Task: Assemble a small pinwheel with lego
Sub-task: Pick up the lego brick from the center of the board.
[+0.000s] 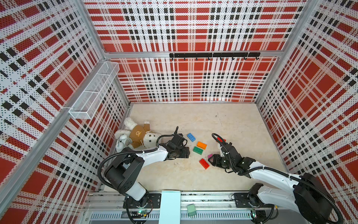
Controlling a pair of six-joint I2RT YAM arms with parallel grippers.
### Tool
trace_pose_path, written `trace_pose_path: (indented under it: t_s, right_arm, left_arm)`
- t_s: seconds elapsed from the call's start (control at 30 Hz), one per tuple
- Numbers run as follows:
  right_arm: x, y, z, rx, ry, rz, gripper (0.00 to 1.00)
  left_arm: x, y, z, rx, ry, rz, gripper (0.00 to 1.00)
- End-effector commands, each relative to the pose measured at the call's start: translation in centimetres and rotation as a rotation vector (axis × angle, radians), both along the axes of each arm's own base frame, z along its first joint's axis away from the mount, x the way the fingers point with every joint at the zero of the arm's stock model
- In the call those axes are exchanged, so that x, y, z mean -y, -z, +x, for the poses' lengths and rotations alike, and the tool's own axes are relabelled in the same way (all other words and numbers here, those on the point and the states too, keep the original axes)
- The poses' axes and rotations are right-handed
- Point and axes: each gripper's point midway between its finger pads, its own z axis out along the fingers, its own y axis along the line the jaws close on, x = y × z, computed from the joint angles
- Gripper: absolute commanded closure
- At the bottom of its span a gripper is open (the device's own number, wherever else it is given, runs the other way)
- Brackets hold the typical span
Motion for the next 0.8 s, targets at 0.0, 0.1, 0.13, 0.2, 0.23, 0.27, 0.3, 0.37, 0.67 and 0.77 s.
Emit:
trace_pose_path:
  t_s: [0.0, 0.1, 0.13, 0.2, 0.23, 0.27, 0.3, 0.37, 0.67, 0.77]
  right_arm:
    - [-0.5, -0.4, 0.4, 0.012, -0.003, 0.015, 0.49]
    - [0.0, -0.1, 0.2, 0.008, -0.001, -0.019, 0.49]
    - [0.2, 0.0, 0.3, 0.01, 0.001, -0.031, 0.49]
    - [0.4, -0.1, 0.4, 0.02, 0.0, -0.047, 0.48]
    - [0.4, -0.2, 0.5, 0.025, -0.003, -0.052, 0.48]
    - [0.3, -0.4, 0.6, 0.033, -0.006, -0.055, 0.48]
    - [0.2, -0.5, 0.8, 0.036, -0.011, -0.057, 0.48]
    - [-0.1, -0.7, 1.0, 0.04, -0.022, -0.059, 0.47]
    - [-0.1, -1.8, 2.0, 0.07, -0.017, -0.061, 0.45]
    - [0.3, -2.2, 2.6, 0.074, -0.008, -0.046, 0.41]
  left_arm:
    - [0.4, 0.8, 0.2, -0.018, 0.029, 0.012, 0.3]
    - [0.8, 0.9, -0.5, -0.021, 0.05, 0.039, 0.34]
    - [0.8, 0.8, -0.8, -0.017, 0.054, 0.064, 0.36]
    - [0.4, 0.8, -1.3, -0.004, 0.047, 0.151, 0.41]
    - [0.2, 0.9, -1.4, -0.002, 0.037, 0.189, 0.44]
    - [-0.1, 0.9, -1.5, -0.002, 0.02, 0.218, 0.46]
    - [-0.1, 0.9, -1.5, -0.001, 0.008, 0.231, 0.48]
    - [0.2, 0.9, -1.5, -0.001, -0.013, 0.246, 0.53]
    - [0.4, 0.5, -0.8, 0.016, -0.117, 0.256, 0.62]
    - [0.8, -0.1, -0.6, 0.019, -0.139, 0.231, 0.66]
